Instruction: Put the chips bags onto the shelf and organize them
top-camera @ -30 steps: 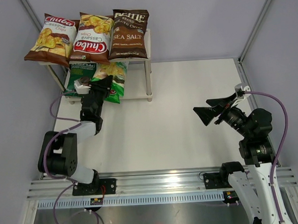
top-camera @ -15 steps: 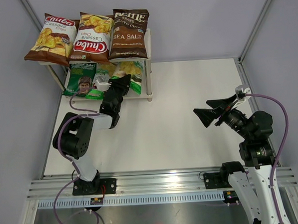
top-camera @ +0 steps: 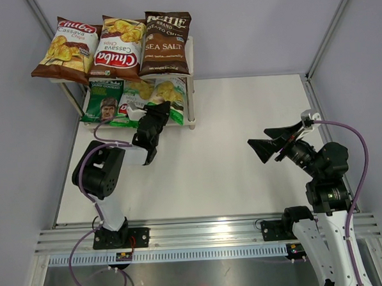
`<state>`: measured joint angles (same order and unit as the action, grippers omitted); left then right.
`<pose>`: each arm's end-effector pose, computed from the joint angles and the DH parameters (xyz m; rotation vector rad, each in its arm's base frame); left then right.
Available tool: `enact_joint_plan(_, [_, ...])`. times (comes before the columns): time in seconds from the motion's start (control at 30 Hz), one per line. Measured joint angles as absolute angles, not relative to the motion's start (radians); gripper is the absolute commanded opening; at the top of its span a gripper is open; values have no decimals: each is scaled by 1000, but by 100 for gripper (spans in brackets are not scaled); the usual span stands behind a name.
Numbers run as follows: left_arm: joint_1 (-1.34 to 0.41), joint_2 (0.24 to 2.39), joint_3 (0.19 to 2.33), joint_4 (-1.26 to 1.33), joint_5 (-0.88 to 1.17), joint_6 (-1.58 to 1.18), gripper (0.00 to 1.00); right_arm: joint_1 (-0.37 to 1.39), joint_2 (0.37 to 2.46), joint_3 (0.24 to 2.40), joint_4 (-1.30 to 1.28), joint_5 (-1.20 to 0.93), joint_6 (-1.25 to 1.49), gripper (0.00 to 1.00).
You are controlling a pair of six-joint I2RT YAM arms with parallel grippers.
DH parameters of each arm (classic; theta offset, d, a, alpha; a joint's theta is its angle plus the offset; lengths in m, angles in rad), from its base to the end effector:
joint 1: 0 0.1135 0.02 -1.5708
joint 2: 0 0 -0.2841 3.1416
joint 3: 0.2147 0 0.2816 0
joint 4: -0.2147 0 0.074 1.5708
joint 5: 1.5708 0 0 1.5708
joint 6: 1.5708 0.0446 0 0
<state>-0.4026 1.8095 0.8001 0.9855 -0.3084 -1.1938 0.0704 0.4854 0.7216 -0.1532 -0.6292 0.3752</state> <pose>0.3741 -0.1446 0.1858 -0.8754 1.4400 -0.9842 0.1297 0.0355 0.3779 -0.2908 1.5329 0.8201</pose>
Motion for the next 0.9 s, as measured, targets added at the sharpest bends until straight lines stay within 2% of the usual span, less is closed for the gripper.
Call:
enact_joint_plan(0.23, [-432,1810,807,889,-342,-1218,37,70,483,711,-147,-629,378,99])
enact_joint_plan(0.47, [-444,1804,887,709,-342,-1258,48,70,477,705,-146,-620,379,99])
enact_joint_plan(0.5, [-448,1798,890,675,-342,-1263,55,70,477,704,-146,-620,379,99])
enact_joint_plan(0.6, [-455,1780,894,580,-340,-1275,66,70,473,701,-146,-619,380,99])
enact_joint_plan(0.9, [-457,1750,948,322,-337,-1275,67,70,467,699,-146,-619,382,100])
